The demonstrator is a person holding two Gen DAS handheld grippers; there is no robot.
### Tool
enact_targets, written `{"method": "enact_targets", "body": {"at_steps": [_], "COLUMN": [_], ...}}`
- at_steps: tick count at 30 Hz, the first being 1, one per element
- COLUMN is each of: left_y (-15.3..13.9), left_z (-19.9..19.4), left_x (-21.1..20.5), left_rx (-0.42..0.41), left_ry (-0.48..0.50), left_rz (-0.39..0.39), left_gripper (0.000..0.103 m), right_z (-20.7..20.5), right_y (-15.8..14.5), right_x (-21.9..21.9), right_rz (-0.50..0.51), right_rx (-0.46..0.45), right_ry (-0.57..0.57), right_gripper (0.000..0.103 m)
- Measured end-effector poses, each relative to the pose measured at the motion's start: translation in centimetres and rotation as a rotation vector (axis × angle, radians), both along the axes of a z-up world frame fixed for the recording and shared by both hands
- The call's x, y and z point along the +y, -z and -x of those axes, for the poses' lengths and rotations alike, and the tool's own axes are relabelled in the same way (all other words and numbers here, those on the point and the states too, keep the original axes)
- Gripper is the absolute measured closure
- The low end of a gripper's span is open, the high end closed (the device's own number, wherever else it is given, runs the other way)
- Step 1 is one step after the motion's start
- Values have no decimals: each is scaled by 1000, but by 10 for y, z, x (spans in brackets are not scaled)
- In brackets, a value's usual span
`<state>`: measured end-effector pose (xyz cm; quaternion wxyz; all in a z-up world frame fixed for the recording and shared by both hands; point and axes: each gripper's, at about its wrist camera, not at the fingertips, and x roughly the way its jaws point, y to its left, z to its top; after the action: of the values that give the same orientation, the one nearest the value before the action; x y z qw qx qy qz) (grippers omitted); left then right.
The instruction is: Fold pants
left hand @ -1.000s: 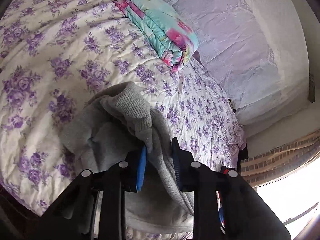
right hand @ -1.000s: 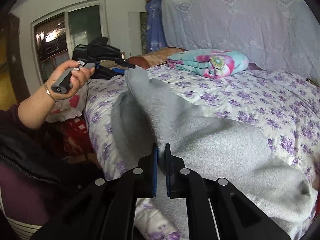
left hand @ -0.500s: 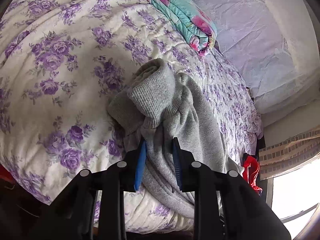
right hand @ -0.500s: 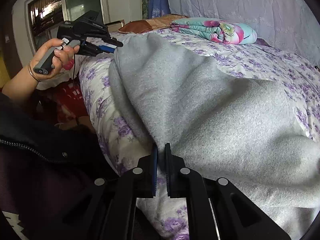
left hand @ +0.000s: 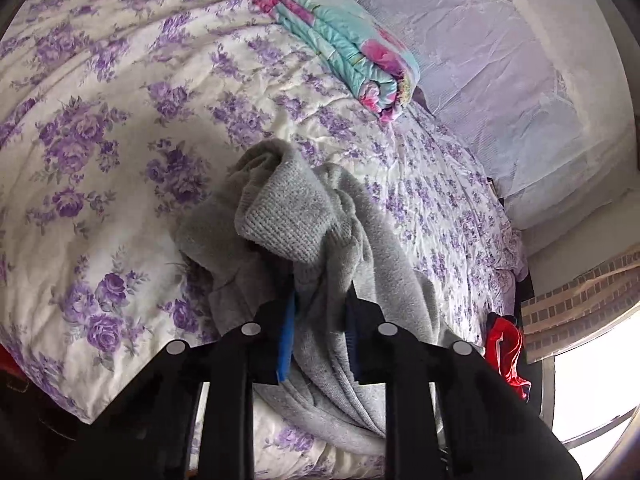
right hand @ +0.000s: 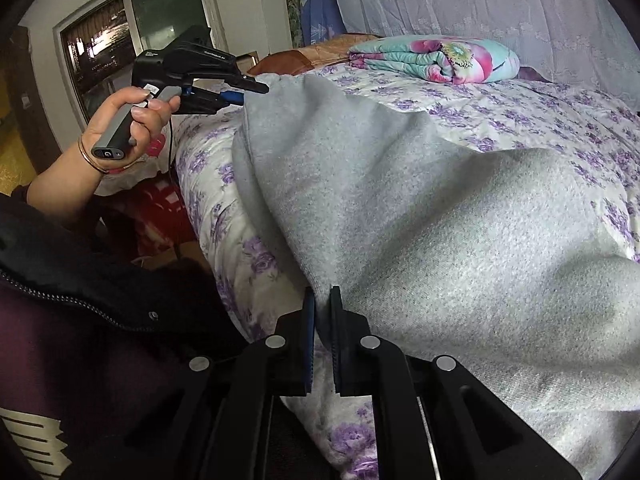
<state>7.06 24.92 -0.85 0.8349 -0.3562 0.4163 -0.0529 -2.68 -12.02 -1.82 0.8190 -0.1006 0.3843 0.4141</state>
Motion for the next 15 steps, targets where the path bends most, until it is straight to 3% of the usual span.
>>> {"method": "enact_targets", "body": {"at_steps": [4, 7, 8, 9, 10, 12, 15], "left_y": [-18, 19, 34, 45, 48, 41, 11], "left_z": [21, 15, 13, 14, 18, 28, 54], "left_x": [-4, 5, 10, 14, 19, 23, 30], "left_rx": [-37, 85, 131, 164, 159, 150, 86], "left_ry": [-8, -23, -35, -50, -58, -38, -54], "left_rz": [-65, -89, -85, -71, -31, -1, -31], "left_gripper": [83, 80, 69, 53, 53, 47, 34], "right_z": [5, 0, -1, -1, 1, 10, 16], "right_y": [-6, 11, 14, 12, 7, -10, -48], "right_x": [-4, 3, 3, 2, -1, -15, -64], "right_rz": [0, 54, 44, 23, 3, -16, -82], "right_rx": [-16, 20, 26, 32, 26, -68, -188], "right_ry": [-15, -1, 9, 8, 10, 75, 258], "right_gripper": [95, 89, 87, 77, 62, 45, 37]}}
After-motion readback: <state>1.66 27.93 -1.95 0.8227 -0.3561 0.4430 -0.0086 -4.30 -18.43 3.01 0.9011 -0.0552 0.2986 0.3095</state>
